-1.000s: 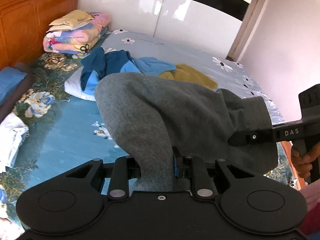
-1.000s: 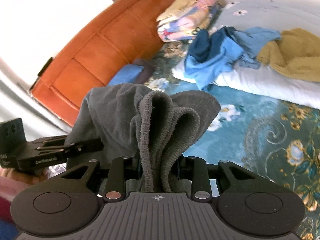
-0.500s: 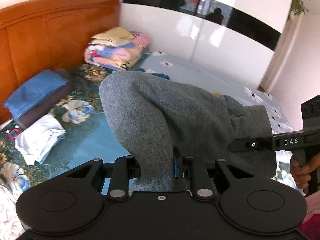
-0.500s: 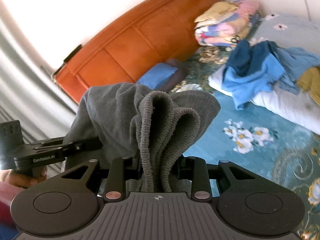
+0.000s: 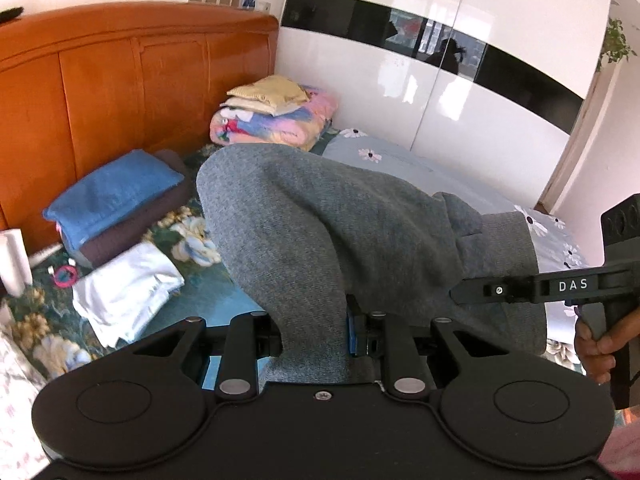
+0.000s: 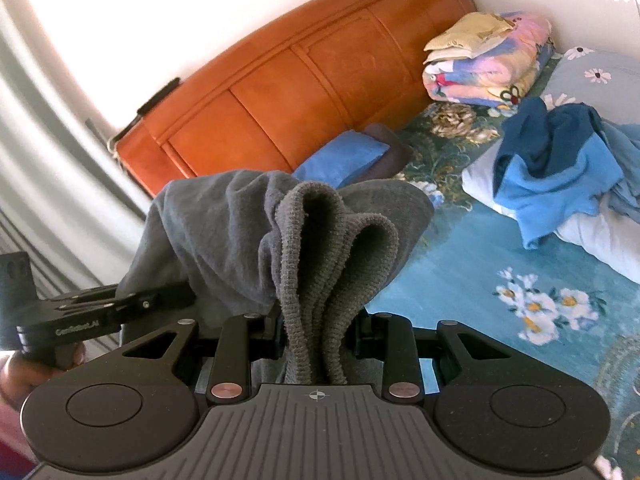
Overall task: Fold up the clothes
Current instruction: 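Carry the lifted garment with both grippers toward the pillow stack by the headboard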
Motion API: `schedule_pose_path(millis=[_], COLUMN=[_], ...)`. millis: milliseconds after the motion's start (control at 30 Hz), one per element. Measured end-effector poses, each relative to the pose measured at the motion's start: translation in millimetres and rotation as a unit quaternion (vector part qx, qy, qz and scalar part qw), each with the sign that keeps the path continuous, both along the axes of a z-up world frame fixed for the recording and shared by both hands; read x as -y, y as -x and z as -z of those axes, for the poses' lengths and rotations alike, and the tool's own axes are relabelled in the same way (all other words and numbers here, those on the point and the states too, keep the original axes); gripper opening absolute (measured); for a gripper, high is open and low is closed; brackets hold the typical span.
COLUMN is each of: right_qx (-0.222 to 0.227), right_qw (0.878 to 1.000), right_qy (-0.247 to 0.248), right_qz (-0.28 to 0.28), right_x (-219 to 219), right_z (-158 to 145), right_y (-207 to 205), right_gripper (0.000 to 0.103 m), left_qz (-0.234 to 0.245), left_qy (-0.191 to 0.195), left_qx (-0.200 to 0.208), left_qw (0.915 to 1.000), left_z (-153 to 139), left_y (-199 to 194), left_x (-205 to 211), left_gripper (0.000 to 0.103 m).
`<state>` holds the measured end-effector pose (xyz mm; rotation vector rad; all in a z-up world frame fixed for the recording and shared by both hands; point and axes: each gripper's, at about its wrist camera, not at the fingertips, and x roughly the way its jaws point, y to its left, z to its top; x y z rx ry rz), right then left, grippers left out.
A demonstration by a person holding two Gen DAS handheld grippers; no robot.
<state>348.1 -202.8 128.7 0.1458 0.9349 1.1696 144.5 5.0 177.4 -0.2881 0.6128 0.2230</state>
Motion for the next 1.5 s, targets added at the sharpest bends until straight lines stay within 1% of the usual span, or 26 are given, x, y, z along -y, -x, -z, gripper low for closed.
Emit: schedule_pose_path(millis=[67, 167, 267, 367, 467, 567, 667, 767, 900, 1000, 1067, 1167, 1333, 1500], right_qx=[-0.002, 0.008, 0.011, 0.017, 0.023, 0.028, 0.036, 0.045, 0.061, 0.061, 0.063, 0.053, 0.050, 0.045], right_qw=[1.000, 1.000, 1.000, 0.999, 0.999, 0.998, 0.997, 0.995, 0.990, 0.987, 0.985, 0.983, 0.981, 0.978], right_qy=[0.000, 0.005, 0.011, 0.023, 0.038, 0.051, 0.056, 0.057, 0.051, 0.042, 0.040, 0.035, 0.043, 0.064], right_qz=[0.010, 0.016, 0.023, 0.016, 0.003, -0.014, -0.040, -0.071, -0.118, -0.143, -0.158, -0.171, -0.182, -0.191], right_x=[-15, -38, -55, -73, -89, -101, -109, -115, -122, -123, -124, -128, -147, -182], right_z=[-3, -9, -14, -20, -25, -29, -33, -37, -42, -43, -42, -36, -25, -10], right_y=[2, 10, 15, 18, 17, 11, 2, -8, -18, -22, -22, -26, -31, -41], right_gripper=[0.026, 0.026, 0.026, 0.026, 0.026, 0.026, 0.026, 0.026, 0.026, 0.027, 0.027, 0.027, 0.027, 0.027], left_qz=[0.005, 0.014, 0.022, 0.029, 0.021, 0.004, -0.018, -0.054, -0.100, -0.130, -0.140, -0.150, -0.161, -0.168], left_qy=[0.000, -0.004, 0.007, 0.009, 0.019, 0.028, 0.027, 0.027, 0.011, 0.005, -0.002, -0.006, -0.009, 0.005], left_qx=[0.005, 0.010, 0.012, 0.013, 0.014, 0.015, 0.019, 0.024, 0.027, 0.026, 0.019, 0.011, -0.004, -0.014], left_qw=[1.0000, 0.9998, 0.9997, 0.9995, 0.9995, 0.9995, 0.9993, 0.9979, 0.9945, 0.9911, 0.9900, 0.9886, 0.9868, 0.9857], left_z=[-3, -6, -6, -4, -1, 1, 2, 1, -3, -6, -7, -7, 1, 25], left_y=[3, 8, 12, 15, 17, 17, 17, 18, 19, 22, 22, 22, 19, 5], left_x=[-18, -40, -62, -79, -91, -93, -90, -78, -56, -44, -37, -35, -44, -81], left_gripper=[0.022, 0.022, 0.022, 0.022, 0.022, 0.022, 0.022, 0.022, 0.022, 0.022, 0.022, 0.022, 0.022, 0.022])
